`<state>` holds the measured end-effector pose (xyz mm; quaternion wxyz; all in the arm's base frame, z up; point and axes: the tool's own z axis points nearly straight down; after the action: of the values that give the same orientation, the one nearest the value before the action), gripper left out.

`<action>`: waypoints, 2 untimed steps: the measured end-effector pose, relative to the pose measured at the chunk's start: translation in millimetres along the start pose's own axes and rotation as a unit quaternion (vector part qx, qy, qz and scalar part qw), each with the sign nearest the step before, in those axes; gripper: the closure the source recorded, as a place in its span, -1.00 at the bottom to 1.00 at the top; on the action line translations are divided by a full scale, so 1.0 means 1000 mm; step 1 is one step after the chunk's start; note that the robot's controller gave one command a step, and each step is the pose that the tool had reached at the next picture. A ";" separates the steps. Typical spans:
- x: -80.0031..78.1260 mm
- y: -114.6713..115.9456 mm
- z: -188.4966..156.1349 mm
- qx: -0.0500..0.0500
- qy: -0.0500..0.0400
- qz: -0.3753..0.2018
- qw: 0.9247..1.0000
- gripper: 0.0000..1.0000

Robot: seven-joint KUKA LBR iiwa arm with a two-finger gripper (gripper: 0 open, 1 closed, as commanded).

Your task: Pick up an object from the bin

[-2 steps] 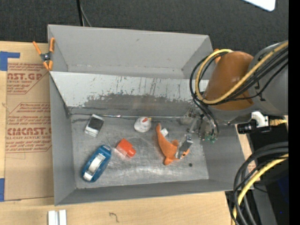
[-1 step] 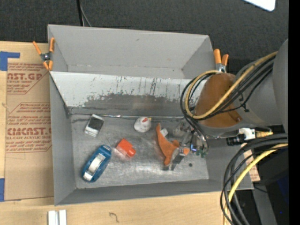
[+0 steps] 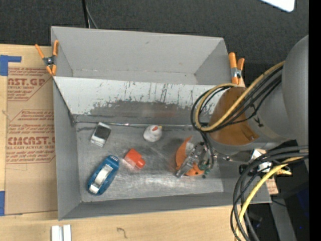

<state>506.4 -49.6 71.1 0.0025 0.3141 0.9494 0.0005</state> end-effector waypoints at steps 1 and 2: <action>0.000 0.000 0.000 0.000 0.000 0.000 1.000 1.00; 0.001 -0.001 -0.004 0.001 0.003 0.000 1.000 1.00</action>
Offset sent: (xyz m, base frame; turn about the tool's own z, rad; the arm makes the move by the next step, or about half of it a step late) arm -0.0002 0.0000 0.0605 0.0000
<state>505.0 -49.3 74.9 -0.0005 0.3140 0.9494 0.0001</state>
